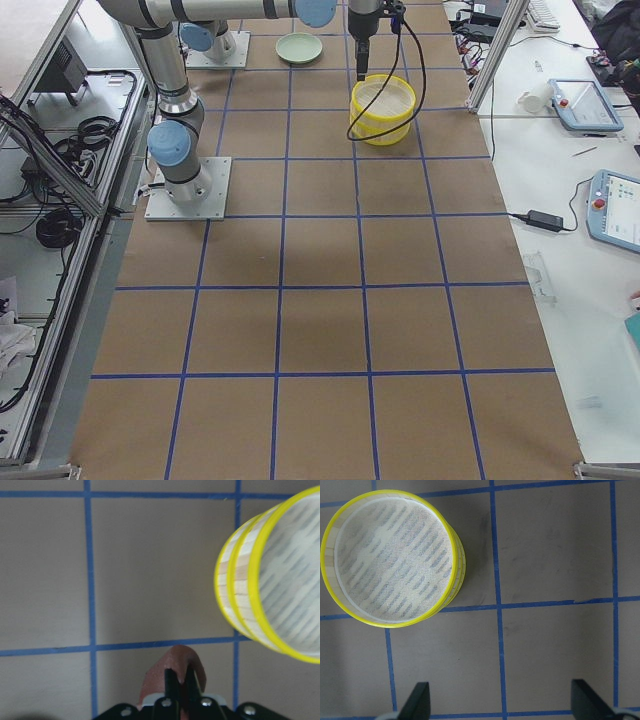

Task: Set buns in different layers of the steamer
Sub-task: 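Lift the brown bun and carry it over the top steamer tier with the left gripper, then release the brown bun into the top tier and withdraw the left gripper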

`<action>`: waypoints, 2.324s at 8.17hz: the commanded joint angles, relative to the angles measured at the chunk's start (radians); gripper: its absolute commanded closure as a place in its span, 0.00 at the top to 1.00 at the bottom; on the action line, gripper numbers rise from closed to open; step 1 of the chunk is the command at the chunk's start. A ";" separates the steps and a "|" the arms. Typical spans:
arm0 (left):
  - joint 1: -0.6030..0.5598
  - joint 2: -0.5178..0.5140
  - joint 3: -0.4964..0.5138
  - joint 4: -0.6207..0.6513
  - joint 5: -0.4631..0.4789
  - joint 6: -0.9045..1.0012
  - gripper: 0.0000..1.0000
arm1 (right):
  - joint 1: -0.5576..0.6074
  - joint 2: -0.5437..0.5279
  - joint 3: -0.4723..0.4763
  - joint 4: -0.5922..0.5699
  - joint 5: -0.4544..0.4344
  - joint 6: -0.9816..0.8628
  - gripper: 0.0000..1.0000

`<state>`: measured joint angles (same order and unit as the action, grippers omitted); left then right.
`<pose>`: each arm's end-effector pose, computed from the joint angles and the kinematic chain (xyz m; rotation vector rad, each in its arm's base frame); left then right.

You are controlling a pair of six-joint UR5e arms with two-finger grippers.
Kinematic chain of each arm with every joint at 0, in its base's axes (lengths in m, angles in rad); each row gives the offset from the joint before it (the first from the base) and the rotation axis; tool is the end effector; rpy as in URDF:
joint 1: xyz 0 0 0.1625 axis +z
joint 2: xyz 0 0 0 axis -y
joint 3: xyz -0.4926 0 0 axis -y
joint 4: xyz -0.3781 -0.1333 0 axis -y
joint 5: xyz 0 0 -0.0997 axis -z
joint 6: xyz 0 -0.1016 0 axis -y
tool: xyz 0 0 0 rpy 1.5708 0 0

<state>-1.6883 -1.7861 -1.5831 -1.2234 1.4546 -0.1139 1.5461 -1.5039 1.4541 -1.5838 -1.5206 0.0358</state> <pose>-0.2126 -0.5636 0.4701 -0.0159 -3.0083 0.1590 0.1256 -0.5197 0.5778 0.0910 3.0882 -0.0966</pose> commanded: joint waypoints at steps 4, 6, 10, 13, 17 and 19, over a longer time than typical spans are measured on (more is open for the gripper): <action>-0.060 -0.120 0.003 0.389 -0.338 -0.228 0.00 | 0.019 -0.006 0.018 0.016 -0.015 -0.001 1.00; -0.102 -0.189 0.003 0.464 -0.336 -0.262 0.00 | 0.020 -0.007 0.020 0.019 -0.015 0.009 1.00; -0.102 -0.239 0.008 0.487 -0.323 -0.263 0.64 | 0.019 -0.006 0.029 0.008 -0.018 0.001 1.00; -0.102 -0.234 0.009 0.504 -0.335 -0.388 1.00 | 0.019 -0.002 0.029 0.005 -0.016 0.010 1.00; -0.076 -0.103 0.011 0.209 -0.112 -0.188 1.00 | 0.019 0.001 0.029 0.007 -0.016 0.006 1.00; 0.020 0.029 0.009 -0.065 -0.006 -0.048 1.00 | 0.019 0.001 0.029 0.005 -0.016 0.006 1.00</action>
<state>-1.7452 -1.8690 -1.5724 -1.0515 1.3364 -0.2991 1.5647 -1.5043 1.4834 -1.5770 -1.5373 0.0415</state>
